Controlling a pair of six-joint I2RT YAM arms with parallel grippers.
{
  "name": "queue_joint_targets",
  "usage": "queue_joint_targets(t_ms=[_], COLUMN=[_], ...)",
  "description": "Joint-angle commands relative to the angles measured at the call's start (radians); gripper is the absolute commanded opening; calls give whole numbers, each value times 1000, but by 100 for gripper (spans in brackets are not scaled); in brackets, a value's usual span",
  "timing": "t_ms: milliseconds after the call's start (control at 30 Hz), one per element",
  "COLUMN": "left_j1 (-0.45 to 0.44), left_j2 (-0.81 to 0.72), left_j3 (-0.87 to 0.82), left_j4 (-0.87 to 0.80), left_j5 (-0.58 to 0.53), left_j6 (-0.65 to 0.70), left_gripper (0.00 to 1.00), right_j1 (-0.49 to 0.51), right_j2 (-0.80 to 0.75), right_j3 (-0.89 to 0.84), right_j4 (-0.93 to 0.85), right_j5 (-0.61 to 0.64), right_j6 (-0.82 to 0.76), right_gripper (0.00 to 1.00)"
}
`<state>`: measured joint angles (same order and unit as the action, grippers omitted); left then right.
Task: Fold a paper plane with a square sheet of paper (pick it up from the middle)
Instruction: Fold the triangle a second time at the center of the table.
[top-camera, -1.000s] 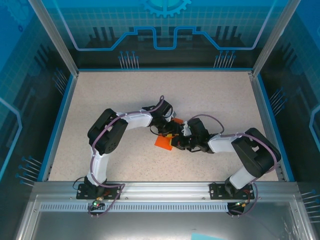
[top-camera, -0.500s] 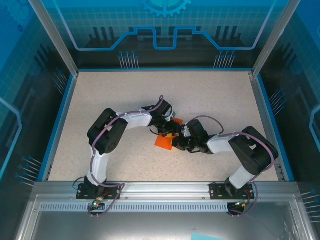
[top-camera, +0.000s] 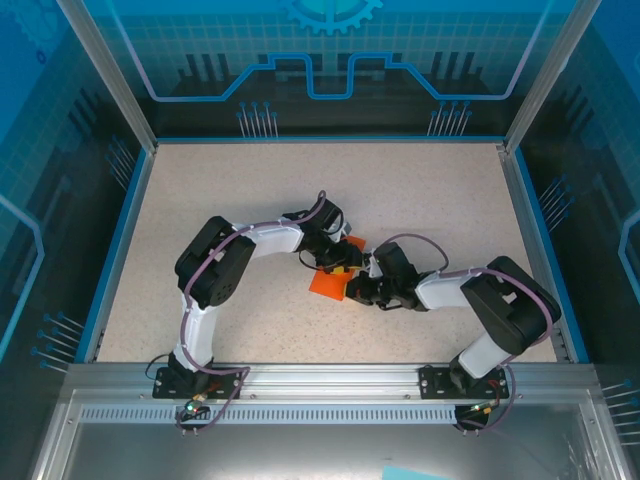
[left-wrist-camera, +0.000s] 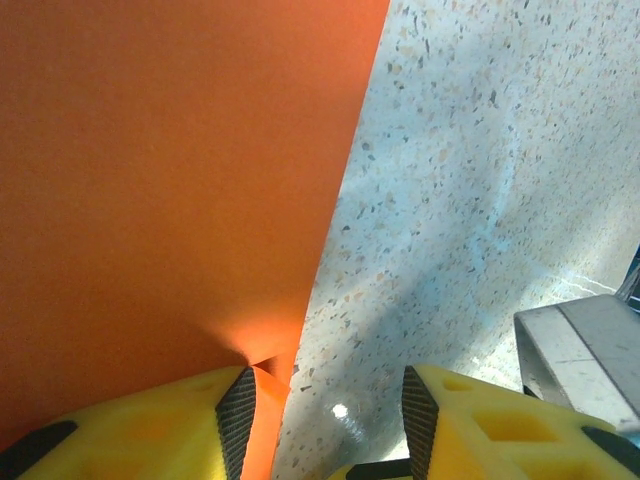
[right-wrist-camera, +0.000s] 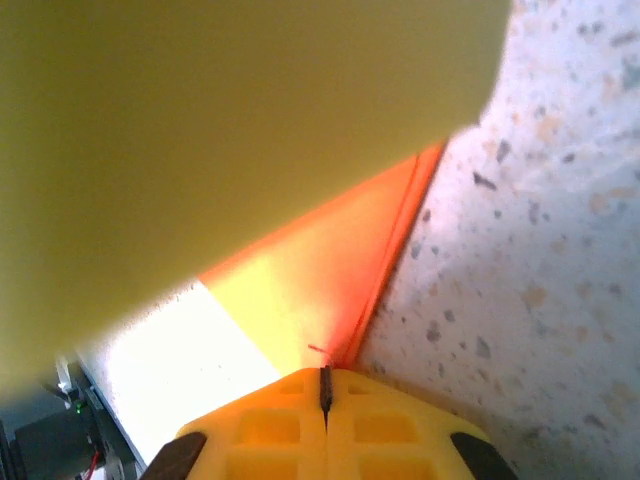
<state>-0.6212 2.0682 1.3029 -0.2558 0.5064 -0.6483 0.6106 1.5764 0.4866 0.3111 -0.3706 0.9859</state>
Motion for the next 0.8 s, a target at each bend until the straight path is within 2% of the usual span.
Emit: queue_joint_targets(t_ms=[0, 233, 533, 767], left_j1=[-5, -4, -4, -3], left_j2=[69, 76, 82, 92], left_j3=[-31, -19, -20, -8], left_j4=[-5, -10, -13, -13], left_j5=[-3, 6, 17, 31], left_j6=[10, 12, 11, 7], left_gripper=[48, 48, 48, 48], right_j1=[32, 34, 37, 48], right_j2=[-51, -53, -47, 11], right_j3=[-25, -87, -103, -100], right_j4=[-52, 157, 268, 262], right_j5=[-20, -58, -5, 38], right_j6=[-26, 54, 124, 119], right_gripper=[3, 4, 4, 4])
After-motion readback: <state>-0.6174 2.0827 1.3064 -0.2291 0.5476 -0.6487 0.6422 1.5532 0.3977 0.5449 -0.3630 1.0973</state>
